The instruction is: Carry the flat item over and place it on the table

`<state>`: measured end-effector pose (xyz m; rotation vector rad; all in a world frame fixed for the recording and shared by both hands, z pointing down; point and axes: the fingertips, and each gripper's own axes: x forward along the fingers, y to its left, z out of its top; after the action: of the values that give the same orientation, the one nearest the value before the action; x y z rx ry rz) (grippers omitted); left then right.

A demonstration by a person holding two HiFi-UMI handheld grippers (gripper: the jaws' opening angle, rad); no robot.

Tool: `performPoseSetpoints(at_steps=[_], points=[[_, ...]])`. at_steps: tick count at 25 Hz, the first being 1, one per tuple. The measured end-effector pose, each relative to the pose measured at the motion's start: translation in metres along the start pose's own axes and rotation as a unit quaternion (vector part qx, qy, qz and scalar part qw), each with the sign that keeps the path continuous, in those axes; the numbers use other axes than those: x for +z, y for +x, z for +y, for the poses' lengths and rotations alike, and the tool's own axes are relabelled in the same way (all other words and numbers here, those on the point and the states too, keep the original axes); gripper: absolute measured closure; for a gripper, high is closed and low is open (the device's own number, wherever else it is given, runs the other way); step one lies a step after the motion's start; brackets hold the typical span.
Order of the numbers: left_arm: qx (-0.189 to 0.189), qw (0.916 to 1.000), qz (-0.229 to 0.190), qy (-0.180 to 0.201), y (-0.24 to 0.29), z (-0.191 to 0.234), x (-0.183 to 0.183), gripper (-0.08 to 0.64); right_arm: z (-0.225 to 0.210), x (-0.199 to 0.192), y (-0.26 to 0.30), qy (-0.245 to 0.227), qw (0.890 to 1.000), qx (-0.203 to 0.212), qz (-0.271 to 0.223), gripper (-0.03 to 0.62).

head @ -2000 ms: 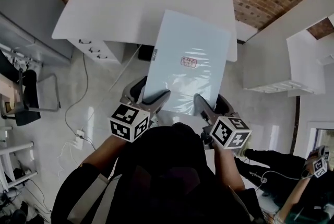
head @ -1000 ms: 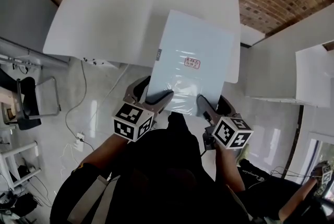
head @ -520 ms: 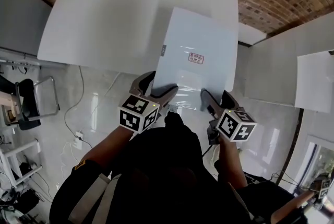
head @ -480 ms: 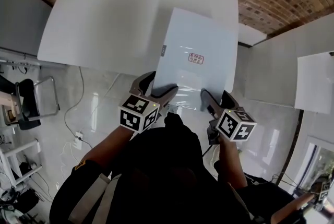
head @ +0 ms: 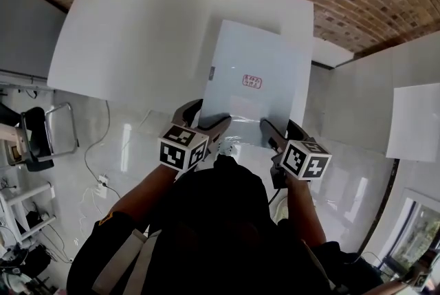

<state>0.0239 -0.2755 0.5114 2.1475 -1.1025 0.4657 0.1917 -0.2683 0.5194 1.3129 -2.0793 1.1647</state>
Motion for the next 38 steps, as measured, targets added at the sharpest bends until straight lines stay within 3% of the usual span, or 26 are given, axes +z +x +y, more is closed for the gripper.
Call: performPoseSetpoints(at_steps=[38], points=[[0.014, 0.9959, 0.067, -0.06, 0.074, 0.057, -0.021, 0.181, -0.04, 0.009, 0.086, -0.001, 0.997, -0.007, 0.08, 0.252]])
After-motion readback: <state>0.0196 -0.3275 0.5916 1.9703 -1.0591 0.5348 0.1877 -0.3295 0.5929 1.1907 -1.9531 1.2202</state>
